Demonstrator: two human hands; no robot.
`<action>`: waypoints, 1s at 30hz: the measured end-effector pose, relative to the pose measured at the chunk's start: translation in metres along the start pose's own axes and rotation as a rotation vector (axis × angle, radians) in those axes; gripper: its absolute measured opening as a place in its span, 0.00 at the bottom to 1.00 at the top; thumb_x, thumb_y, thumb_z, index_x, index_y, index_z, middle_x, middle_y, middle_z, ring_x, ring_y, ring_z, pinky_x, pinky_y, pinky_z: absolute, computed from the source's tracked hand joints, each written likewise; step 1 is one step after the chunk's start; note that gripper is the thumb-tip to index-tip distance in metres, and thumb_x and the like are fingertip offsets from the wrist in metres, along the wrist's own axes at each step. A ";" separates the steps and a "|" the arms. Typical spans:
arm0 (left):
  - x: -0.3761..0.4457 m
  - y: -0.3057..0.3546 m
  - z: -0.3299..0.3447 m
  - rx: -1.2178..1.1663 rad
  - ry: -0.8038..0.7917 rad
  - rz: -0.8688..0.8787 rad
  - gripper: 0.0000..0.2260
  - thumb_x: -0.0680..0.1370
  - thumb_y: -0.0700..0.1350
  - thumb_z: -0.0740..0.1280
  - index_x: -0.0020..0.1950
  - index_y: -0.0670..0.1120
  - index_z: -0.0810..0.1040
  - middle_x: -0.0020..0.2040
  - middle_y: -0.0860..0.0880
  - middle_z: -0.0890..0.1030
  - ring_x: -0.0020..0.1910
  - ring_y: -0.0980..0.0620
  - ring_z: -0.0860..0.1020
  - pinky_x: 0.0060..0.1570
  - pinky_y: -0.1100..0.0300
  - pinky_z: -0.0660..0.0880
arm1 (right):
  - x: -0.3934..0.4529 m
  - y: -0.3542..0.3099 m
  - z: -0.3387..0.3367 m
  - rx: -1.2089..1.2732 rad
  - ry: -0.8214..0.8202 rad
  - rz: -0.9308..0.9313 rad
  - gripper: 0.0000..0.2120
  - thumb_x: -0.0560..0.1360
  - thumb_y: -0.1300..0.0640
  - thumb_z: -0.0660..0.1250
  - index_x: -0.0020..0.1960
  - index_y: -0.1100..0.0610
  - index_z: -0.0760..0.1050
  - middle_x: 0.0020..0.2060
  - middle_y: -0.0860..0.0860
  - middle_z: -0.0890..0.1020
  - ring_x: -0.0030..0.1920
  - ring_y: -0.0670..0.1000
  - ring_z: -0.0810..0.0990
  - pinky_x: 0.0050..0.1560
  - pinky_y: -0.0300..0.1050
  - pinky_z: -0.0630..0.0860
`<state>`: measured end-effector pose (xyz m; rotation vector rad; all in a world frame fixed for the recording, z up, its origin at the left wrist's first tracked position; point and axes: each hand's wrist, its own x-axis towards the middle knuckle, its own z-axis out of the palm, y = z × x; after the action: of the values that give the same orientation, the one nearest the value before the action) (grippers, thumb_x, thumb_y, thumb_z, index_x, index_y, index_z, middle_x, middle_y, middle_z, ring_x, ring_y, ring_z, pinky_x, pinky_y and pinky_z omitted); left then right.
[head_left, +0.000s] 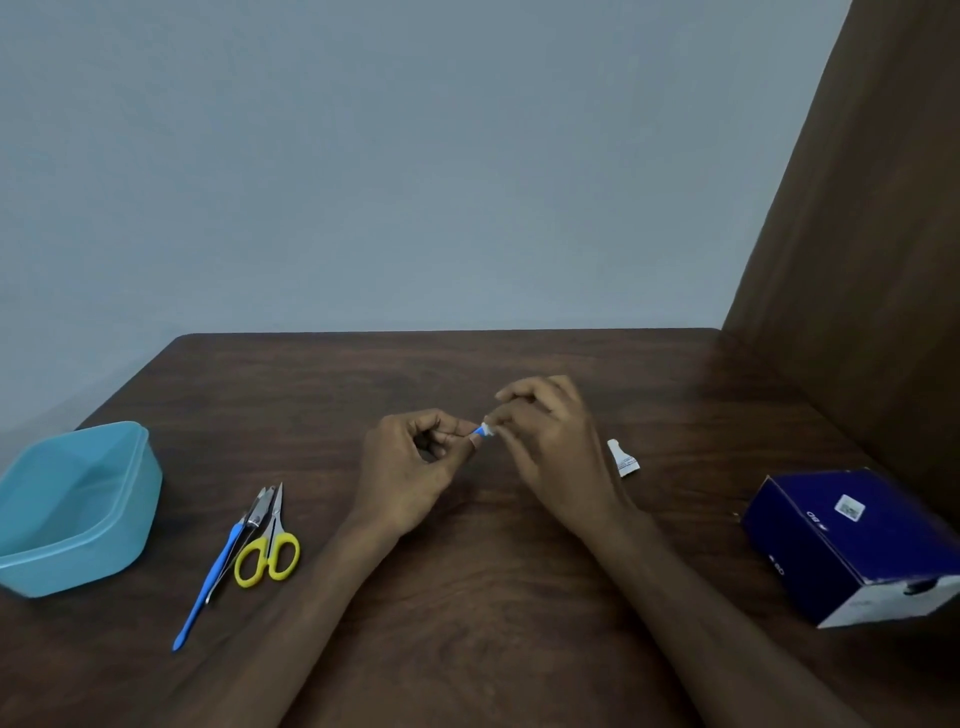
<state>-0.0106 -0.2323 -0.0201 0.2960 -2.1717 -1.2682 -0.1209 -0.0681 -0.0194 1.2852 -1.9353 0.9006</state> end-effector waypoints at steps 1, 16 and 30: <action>0.000 0.000 0.000 0.003 -0.002 -0.006 0.03 0.76 0.45 0.80 0.45 0.53 0.90 0.36 0.56 0.87 0.33 0.62 0.79 0.34 0.69 0.74 | 0.000 0.006 0.000 -0.019 0.019 0.056 0.05 0.77 0.64 0.75 0.50 0.55 0.85 0.52 0.50 0.82 0.54 0.55 0.78 0.55 0.50 0.78; 0.003 0.003 0.000 -0.253 0.011 -0.108 0.05 0.80 0.41 0.76 0.46 0.43 0.90 0.44 0.50 0.90 0.46 0.60 0.87 0.48 0.71 0.77 | 0.001 -0.018 0.005 0.564 0.108 0.606 0.03 0.74 0.61 0.81 0.46 0.54 0.88 0.42 0.46 0.90 0.43 0.46 0.89 0.47 0.45 0.86; 0.001 0.002 0.000 -0.177 -0.053 -0.073 0.02 0.79 0.42 0.77 0.48 0.48 0.91 0.42 0.52 0.90 0.45 0.59 0.86 0.47 0.68 0.78 | 0.005 0.012 -0.003 0.760 0.297 0.874 0.06 0.78 0.61 0.77 0.54 0.56 0.85 0.43 0.52 0.89 0.38 0.49 0.86 0.44 0.46 0.84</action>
<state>-0.0110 -0.2317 -0.0177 0.2742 -2.0907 -1.5142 -0.1338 -0.0646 -0.0157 0.5104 -1.9546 2.2714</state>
